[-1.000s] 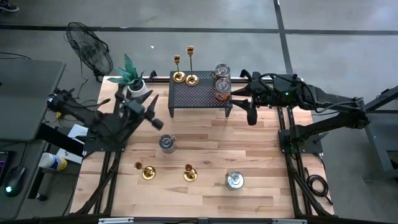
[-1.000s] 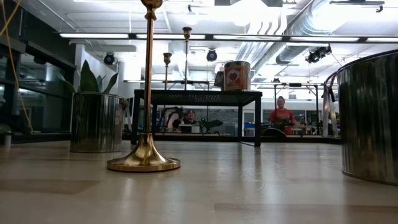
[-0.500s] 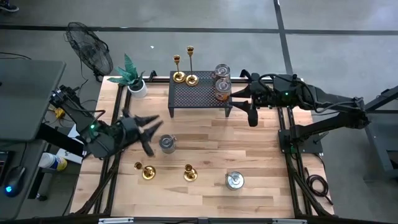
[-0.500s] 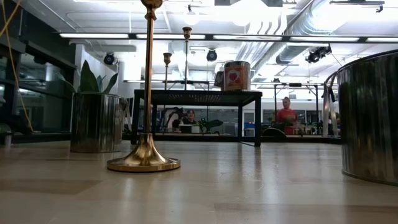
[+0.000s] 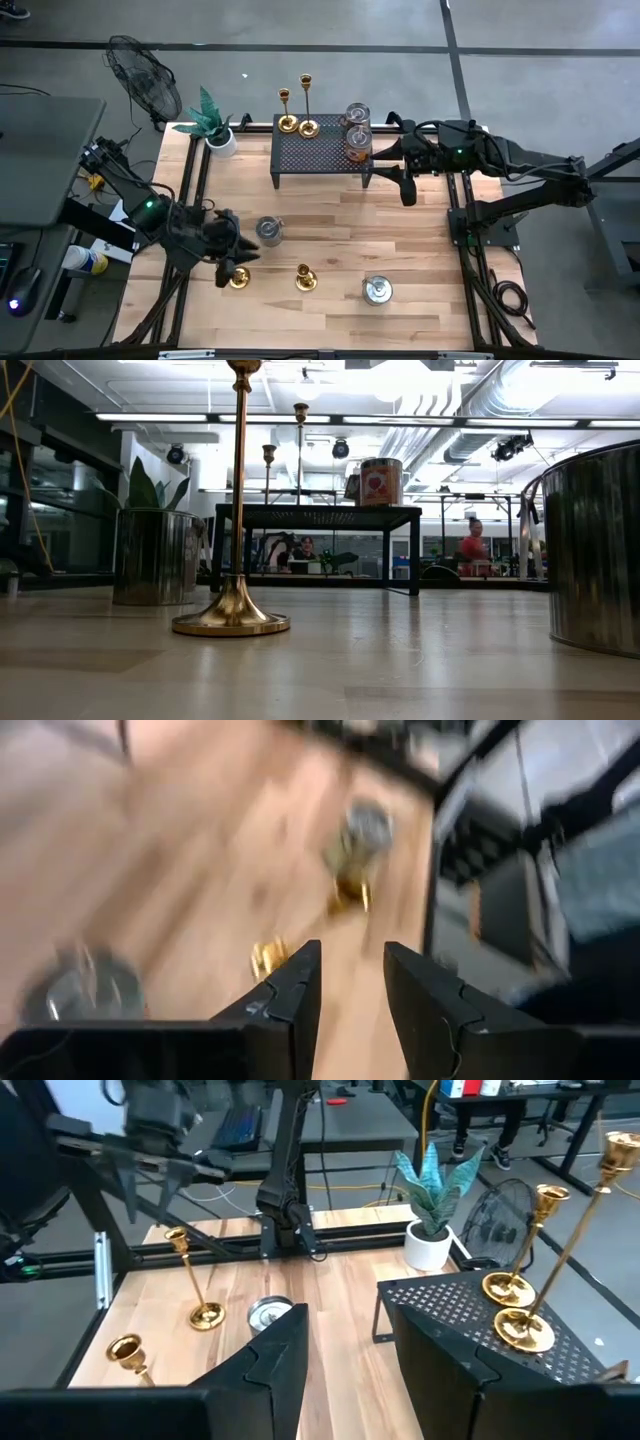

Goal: Pick & Place candle stick holders
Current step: Put the gold candle holder on the shelf

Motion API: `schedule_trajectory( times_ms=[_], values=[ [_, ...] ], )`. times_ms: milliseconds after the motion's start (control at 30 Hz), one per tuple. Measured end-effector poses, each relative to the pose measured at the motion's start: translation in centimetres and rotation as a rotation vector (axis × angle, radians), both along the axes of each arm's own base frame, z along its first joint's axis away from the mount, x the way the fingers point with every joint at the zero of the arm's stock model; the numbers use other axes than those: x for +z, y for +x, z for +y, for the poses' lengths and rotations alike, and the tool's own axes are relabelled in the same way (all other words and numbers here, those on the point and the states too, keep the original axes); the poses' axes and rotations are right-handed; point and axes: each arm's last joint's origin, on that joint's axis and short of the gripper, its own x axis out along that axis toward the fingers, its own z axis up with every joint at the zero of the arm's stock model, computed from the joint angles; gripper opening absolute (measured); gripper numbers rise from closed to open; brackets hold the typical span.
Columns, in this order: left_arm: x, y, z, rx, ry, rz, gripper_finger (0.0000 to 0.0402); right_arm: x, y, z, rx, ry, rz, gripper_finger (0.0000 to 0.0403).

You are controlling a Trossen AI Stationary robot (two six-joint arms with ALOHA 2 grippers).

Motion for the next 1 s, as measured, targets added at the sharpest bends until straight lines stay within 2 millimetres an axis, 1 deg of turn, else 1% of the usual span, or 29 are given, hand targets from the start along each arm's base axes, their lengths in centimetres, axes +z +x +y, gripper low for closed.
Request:
schedule_trajectory(
  times_ms=[167,267,367,467,733,867,1000],
  values=[
    [-1.4,-1.1,0.2,-0.041,-0.135,0.252,0.0108,0.0,0.0,0.0,0.013,0.001,0.001,0.0140],
    [-2.0,-1.8,0.3,-0.036,-0.227,0.409,0.0107,-0.1,0.0,0.1,0.017,0.005,0.007,0.0140],
    [-2.4,-2.4,0.5,-0.016,-0.281,0.527,0.0097,-0.2,-0.1,0.1,0.017,0.007,0.020,0.0140],
    [-2.6,-2.6,0.6,0.003,-0.291,0.570,0.0079,-0.2,-0.1,0.1,0.017,0.007,0.022,0.0140],
    [-2.7,-2.7,0.8,0.041,-0.283,0.570,0.0033,-0.2,-0.1,0.1,0.015,0.007,0.022,0.0140],
    [-2.8,-2.9,1.0,0.060,-0.266,0.595,0.0023,-0.2,-0.1,0.0,0.014,0.007,0.022,0.0140],
    [-3.0,-3.1,1.2,0.080,-0.246,0.625,0.0022,-0.2,-0.1,0.1,0.015,0.007,0.024,0.0140]
  ],
)
